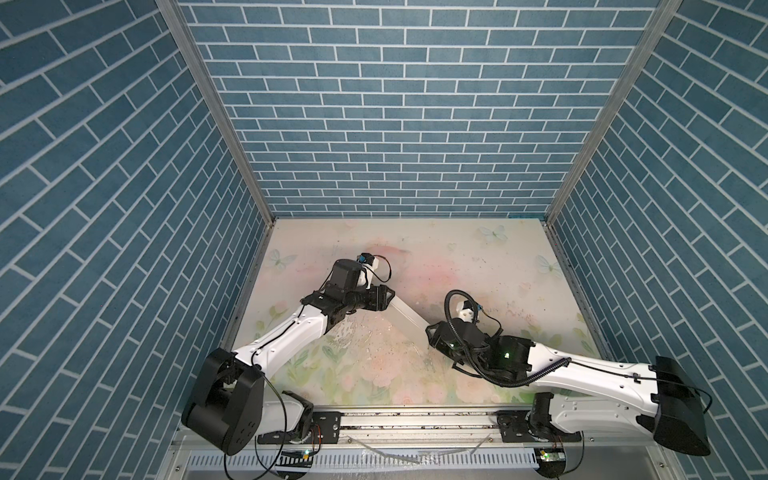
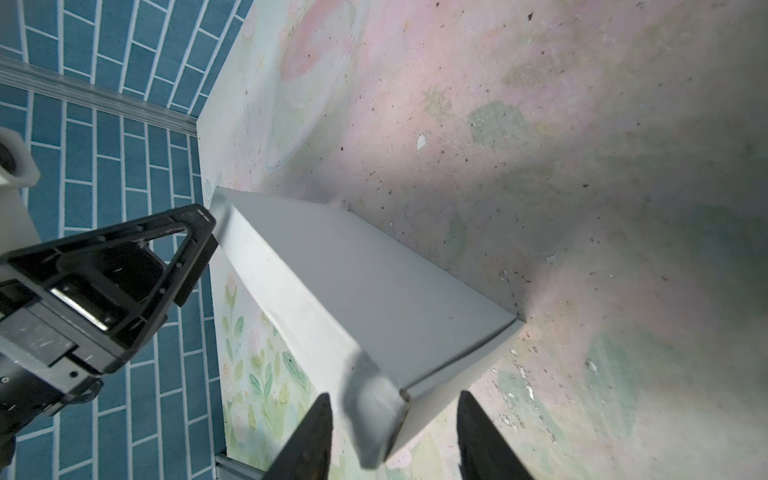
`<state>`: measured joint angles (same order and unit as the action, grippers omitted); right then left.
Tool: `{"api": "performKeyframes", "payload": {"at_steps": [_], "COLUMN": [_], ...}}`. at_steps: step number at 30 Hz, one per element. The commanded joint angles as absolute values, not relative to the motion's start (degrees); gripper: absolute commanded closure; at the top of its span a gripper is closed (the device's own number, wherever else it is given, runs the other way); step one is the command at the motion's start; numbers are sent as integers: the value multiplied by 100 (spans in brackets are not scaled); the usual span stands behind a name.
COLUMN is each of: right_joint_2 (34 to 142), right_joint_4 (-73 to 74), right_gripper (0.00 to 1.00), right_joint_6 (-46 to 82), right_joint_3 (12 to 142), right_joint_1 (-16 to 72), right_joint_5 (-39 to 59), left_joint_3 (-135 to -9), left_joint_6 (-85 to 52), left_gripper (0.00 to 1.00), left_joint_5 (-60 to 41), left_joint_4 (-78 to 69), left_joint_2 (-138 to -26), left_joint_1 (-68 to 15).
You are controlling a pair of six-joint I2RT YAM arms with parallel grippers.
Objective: Fold the paper box
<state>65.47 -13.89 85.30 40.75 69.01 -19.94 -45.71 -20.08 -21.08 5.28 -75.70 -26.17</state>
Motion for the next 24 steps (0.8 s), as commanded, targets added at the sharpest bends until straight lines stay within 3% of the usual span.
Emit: {"api": "performKeyframes", "payload": {"at_steps": [1,24], "right_joint_2": [6607,6879], "right_joint_4": [-1024,-772], "right_gripper": [51,52], "right_joint_6": [8742,8229], "right_joint_3": [3905,4158], "right_joint_1": [6935,6399], "right_joint_5": [-2067,-1652], "left_joint_3": [-4551,-4136], "left_joint_6": [-1961,-2167], "left_gripper": [31,38], "left_joint_5": [-2197,-2240], "left_joint_4": [423,366], "left_joint_2": [-7626,-7323], "left_joint_1": [-2600,-2639]}}
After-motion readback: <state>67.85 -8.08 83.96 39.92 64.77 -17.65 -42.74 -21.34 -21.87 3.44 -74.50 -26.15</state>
